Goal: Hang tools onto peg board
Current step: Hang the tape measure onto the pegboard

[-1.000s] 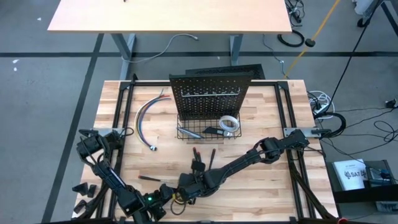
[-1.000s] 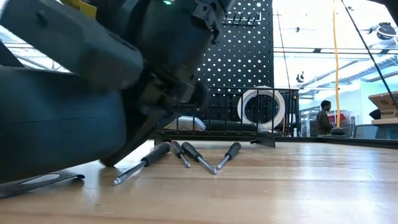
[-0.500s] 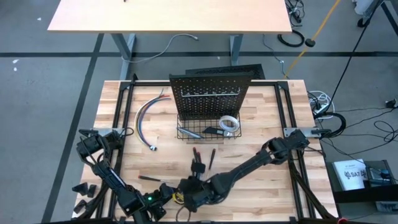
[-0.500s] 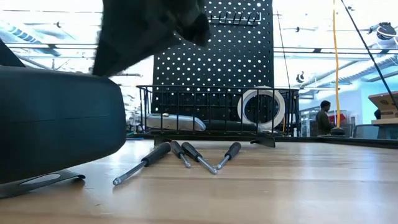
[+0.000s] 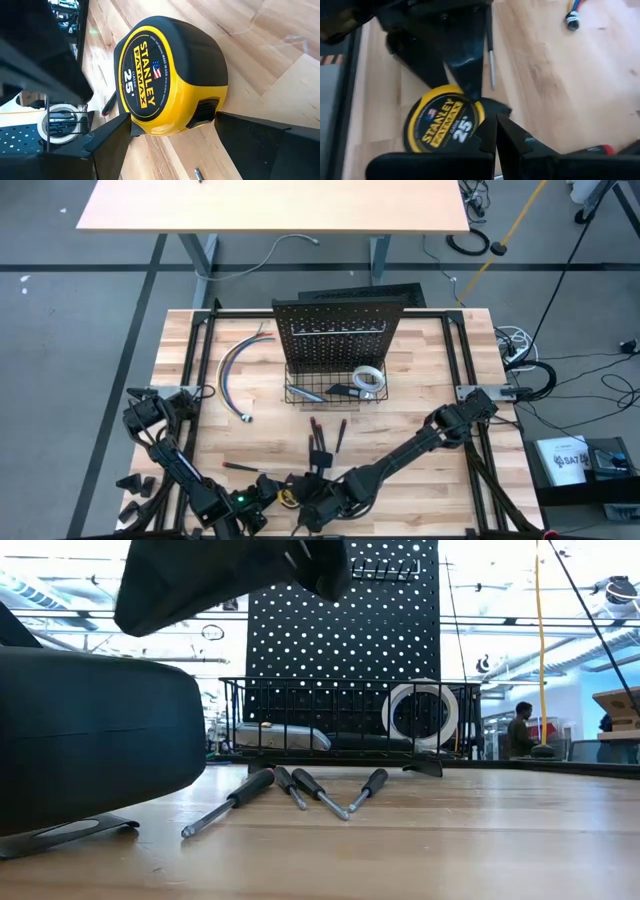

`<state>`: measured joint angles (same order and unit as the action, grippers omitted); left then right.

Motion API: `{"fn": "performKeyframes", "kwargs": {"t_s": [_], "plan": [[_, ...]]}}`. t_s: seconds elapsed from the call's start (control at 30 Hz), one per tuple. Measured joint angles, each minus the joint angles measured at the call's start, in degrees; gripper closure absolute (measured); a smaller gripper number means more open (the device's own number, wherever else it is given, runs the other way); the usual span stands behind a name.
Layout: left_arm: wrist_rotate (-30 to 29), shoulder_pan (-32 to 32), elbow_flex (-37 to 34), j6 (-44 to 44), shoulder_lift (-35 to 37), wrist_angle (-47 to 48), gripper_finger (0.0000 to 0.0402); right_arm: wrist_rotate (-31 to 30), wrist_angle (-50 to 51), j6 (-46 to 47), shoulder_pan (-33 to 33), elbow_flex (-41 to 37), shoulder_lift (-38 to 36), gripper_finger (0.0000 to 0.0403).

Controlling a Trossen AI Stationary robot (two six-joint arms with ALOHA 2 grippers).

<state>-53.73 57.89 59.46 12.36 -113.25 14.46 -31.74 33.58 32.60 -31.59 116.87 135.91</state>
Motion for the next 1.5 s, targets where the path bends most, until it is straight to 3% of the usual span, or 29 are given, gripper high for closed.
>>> {"fn": "performKeyframes", "kwargs": {"t_s": [0.2,0.37,0.87,1.5], "plan": [[-0.6,0.3,0.0,0.0,0.0,-0.2,0.0109,4.0,-8.4,3.0,0.1,-6.6,-0.4,0.0403],[-0.5,0.4,-0.1,0.1,0.2,-0.5,0.0109,3.7,-13.2,6.3,0.5,-10.6,-0.6,0.0403],[-0.6,0.4,-0.1,0.0,0.5,-0.3,0.0109,5.7,-7.1,16.4,1.1,-10.8,-0.4,0.0403],[-0.5,-1.2,-0.1,2.1,0.5,-2.0,0.0109,6.5,-7.1,17.3,1.2,-11.0,-0.4,0.0403]]}}
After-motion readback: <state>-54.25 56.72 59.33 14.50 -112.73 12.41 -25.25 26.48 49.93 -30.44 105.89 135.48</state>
